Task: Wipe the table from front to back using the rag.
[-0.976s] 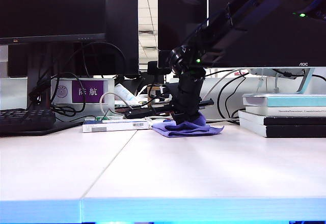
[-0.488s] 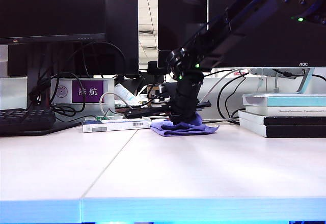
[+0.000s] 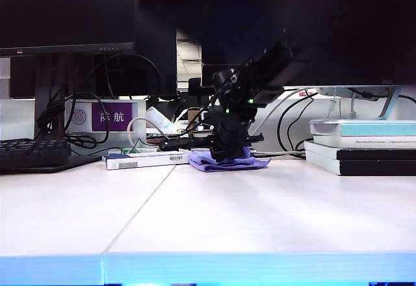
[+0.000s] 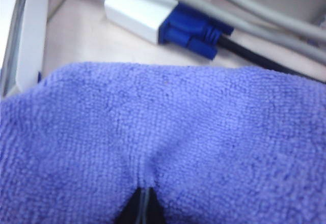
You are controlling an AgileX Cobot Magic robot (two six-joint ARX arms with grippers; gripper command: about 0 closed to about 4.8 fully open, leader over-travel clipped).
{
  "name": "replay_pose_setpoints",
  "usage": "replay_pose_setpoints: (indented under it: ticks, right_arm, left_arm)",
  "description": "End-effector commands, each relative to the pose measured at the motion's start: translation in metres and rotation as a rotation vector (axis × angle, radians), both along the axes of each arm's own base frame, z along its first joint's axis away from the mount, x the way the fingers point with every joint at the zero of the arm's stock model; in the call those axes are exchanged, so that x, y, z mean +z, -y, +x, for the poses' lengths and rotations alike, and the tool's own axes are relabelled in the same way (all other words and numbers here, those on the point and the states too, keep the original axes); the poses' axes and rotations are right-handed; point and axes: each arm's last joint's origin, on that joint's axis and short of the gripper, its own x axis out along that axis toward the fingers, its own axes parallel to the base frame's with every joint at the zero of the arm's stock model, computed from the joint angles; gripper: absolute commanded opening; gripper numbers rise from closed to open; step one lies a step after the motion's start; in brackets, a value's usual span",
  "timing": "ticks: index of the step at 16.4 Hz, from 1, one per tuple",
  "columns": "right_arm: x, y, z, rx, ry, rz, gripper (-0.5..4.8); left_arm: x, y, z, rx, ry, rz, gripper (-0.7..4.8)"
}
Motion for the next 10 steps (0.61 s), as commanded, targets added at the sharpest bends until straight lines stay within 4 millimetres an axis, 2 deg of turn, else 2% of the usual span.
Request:
replay_pose_setpoints:
  ticks: [1, 4, 7, 10]
  right_arm:
    - [-0.0249, -0.0023, 0.0013, 0.018, -0.021, 0.007, -0.05]
    - [-0.0208, -0.0042, 0.0059, 0.026, 0.060, 0.036, -0.05]
    - [-0.0285, -0.0034, 0.0045, 0.027, 0.022, 0.019, -0.05]
    - [-0.0243, -0.0023, 0.0001, 0.034, -0.034, -0.006, -0.05]
  left_arm:
    - [0.0032, -0.0005, -0.0014, -0.005, 0.017, -0.009, -0.05]
    - [0.0026, -0.0004, -0.0013, -0.006, 0.012, -0.006, -0.05]
    - [0.0019, -0.0005, -0.0015, -0.005, 0.005, -0.002, -0.05]
    - [0.0019, -0.0005, -0.0013, -0.003, 0.005, -0.002, -0.05]
